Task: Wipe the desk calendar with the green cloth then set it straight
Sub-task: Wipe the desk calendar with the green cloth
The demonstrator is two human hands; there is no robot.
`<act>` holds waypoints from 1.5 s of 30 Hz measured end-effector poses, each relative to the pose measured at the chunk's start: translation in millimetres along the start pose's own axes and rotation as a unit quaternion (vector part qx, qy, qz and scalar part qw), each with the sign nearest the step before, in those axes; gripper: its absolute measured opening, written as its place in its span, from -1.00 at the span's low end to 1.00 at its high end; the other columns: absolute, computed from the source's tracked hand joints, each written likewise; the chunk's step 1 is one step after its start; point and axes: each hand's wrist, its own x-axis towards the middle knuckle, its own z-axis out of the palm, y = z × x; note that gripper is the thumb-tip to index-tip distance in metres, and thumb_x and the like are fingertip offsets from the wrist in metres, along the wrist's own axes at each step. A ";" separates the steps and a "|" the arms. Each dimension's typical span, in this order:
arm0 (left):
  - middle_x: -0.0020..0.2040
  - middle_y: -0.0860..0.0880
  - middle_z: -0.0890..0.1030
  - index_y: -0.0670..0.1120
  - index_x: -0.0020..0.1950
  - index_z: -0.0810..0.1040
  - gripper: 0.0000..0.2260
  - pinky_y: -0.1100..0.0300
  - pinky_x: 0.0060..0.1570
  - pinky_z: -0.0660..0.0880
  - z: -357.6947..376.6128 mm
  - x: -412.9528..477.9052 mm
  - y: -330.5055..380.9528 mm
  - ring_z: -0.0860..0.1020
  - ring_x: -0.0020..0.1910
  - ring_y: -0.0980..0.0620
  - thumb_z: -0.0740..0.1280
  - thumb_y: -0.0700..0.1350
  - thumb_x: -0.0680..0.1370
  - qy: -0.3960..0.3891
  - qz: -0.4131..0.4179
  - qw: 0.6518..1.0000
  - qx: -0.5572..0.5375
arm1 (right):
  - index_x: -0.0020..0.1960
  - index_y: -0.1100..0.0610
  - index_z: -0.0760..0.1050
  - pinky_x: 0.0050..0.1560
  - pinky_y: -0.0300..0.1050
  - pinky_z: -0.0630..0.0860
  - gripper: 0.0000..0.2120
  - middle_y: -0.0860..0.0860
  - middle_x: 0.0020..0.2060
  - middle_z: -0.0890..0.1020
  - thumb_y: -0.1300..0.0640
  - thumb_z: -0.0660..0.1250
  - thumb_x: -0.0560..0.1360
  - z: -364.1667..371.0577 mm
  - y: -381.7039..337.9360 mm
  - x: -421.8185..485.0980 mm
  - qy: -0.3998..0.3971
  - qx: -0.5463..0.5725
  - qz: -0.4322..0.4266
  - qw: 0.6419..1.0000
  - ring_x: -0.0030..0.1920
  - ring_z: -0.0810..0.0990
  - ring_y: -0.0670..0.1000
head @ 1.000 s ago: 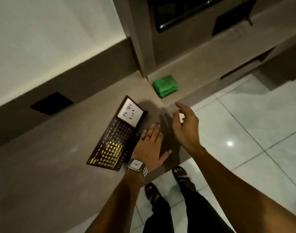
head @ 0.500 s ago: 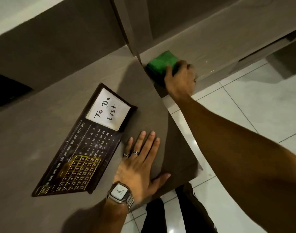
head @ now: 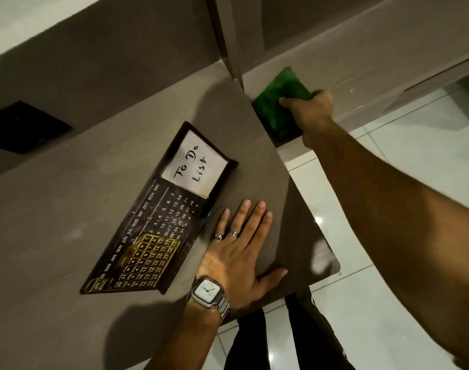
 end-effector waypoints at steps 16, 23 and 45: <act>0.60 -0.11 0.02 -0.12 0.57 -0.02 -0.23 -0.12 0.48 0.15 -91.3 -39.9 -2.4 0.01 0.57 -0.07 0.17 0.25 0.51 0.072 -0.004 0.997 -0.002 | 0.14 -0.04 0.51 -0.09 0.01 0.66 -0.77 0.01 0.00 0.68 0.12 0.40 0.51 -53.4 -2.0 -218.7 -0.041 0.254 0.087 0.962 -0.09 0.71 0.01; 0.59 -0.11 -0.10 -0.05 0.55 -0.22 -0.01 -0.19 0.50 -0.04 -138.0 -109.1 -70.2 -0.12 0.56 -0.13 0.34 0.25 0.37 0.074 -0.131 0.988 0.020 | 0.27 -0.06 0.45 -0.32 -0.35 0.58 -0.66 -0.08 -0.02 0.65 0.17 0.36 0.53 -9.9 30.1 -282.2 -0.134 0.076 0.038 0.987 -0.16 0.66 -0.22; 0.59 -0.07 -0.08 -0.04 0.55 -0.19 -0.08 -0.16 0.51 0.03 -117.6 -120.1 -89.3 -0.06 0.57 -0.12 0.37 -0.38 0.43 0.065 -0.144 0.972 -0.171 | 0.49 -0.06 0.26 0.36 0.28 0.36 -0.22 -0.04 0.50 0.30 0.41 0.37 0.38 56.9 74.9 -338.1 -0.176 -0.217 -0.287 0.916 0.46 0.22 0.09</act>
